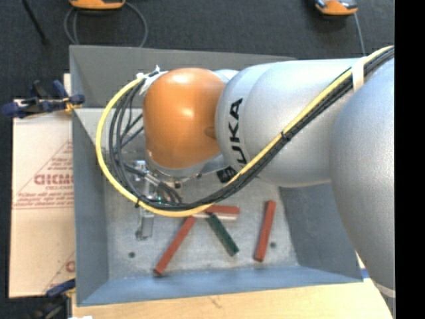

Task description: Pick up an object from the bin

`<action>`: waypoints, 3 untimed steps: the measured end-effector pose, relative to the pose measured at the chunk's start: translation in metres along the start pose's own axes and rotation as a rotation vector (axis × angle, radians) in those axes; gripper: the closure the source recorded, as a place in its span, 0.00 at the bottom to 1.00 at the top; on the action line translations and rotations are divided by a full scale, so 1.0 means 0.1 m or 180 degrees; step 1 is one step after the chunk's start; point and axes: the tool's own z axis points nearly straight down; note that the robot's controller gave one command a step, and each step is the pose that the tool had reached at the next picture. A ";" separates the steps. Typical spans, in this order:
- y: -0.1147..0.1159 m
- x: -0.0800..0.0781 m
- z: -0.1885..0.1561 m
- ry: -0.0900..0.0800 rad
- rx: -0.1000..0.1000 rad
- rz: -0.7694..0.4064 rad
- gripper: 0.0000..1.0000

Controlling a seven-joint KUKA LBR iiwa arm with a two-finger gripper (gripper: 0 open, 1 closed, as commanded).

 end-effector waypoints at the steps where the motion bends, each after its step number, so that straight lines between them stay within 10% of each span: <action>1: -0.82 0.21 1.02 -0.0001 0.0012 -0.0843 0.00; 2: -0.80 0.38 1.43 -0.0038 -0.0004 -0.0955 0.00; 3: -0.80 0.39 1.42 -0.0023 -0.0004 -0.0947 1.00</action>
Offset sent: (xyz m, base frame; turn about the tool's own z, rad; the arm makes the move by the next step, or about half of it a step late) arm -0.0203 -0.0786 -0.0993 -0.2679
